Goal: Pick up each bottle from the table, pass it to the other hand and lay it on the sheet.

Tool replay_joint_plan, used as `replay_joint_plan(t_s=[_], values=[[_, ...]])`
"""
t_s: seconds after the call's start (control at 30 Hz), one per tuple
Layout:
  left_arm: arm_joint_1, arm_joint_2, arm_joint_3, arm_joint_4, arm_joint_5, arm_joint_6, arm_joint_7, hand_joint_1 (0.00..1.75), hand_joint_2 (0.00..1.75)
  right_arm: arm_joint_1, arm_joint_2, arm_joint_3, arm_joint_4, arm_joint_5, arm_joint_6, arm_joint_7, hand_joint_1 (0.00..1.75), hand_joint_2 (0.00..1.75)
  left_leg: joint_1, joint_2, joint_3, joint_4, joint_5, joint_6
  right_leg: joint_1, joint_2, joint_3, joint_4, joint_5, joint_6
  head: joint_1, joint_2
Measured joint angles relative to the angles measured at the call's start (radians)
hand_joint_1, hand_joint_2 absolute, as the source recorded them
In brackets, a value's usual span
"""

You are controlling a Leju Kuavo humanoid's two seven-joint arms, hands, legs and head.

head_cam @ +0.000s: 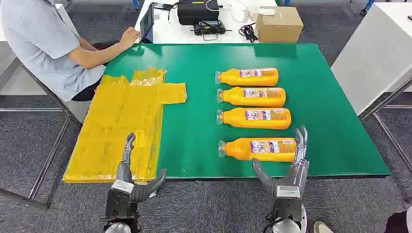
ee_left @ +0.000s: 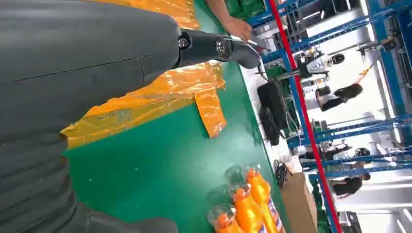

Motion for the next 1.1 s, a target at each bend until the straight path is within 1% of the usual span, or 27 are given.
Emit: replay_joint_plan(t_s=[0.2, 0.4, 0.77, 0.97, 1.03, 1.1], values=[[0.002, 0.0, 0.003, -0.006, -0.008, 0.014, 0.0, 0.0, 1.75, 0.008, -0.008, 0.0, -0.019, 0.015, -0.01, 0.0, 0.0, 1.75, 0.0, 0.0, 0.0, 0.0, 0.0, 0.0, 0.0, 0.0, 0.0, 0.0, 0.0, 0.0, 0.0, 0.0], [0.008, 0.001, 0.001, -0.008, -0.044, 0.028, 0.003, 0.0, 1.75, 0.01, -0.012, 0.004, -0.027, 0.015, 0.018, 0.0, 0.0, 1.75, 0.0, 0.0, 0.0, 0.0, 0.0, 0.0, 0.0, 0.0, 0.0, 0.0, 0.0, 0.0, 0.0, 0.0], [0.013, 0.002, -0.005, -0.008, -0.056, 0.047, 0.011, 0.0, 1.75, 0.01, -0.026, 0.01, -0.027, 0.044, 0.018, 0.017, 0.0, 1.75, 0.0, 0.0, 0.0, 0.0, 0.0, 0.0, 0.0, 0.0, 0.0, 0.0, 0.0, 0.0, 0.0, 0.0], [0.013, 0.006, -0.012, -0.008, -0.07, 0.054, 0.023, 0.0, 1.75, 0.009, -0.027, 0.024, -0.018, 0.022, 0.031, 0.024, 0.0, 1.75, 0.0, 0.0, 0.0, 0.0, 0.0, 0.0, 0.0, 0.0, 0.0, 0.0, 0.0, 0.0, 0.0, 0.0], [0.013, 0.008, -0.013, -0.008, -0.071, 0.055, 0.025, 0.0, 1.75, 0.007, -0.027, 0.028, -0.012, 0.077, 0.015, 0.046, 0.0, 1.75, 0.0, 0.0, 0.0, 0.0, 0.0, 0.0, 0.0, 0.0, 0.0, 0.0, 0.0, 0.0, 0.0, 0.0], [0.012, 0.01, -0.012, -0.008, -0.069, 0.051, 0.029, 0.0, 1.75, -0.006, -0.039, 0.038, 0.008, 0.204, -0.026, 0.105, 0.0, 1.75, 0.0, 0.0, 0.0, 0.0, 0.0, 0.0, 0.0, 0.0, 0.0, 0.0, 0.0, 0.0, 0.0, 0.0]])
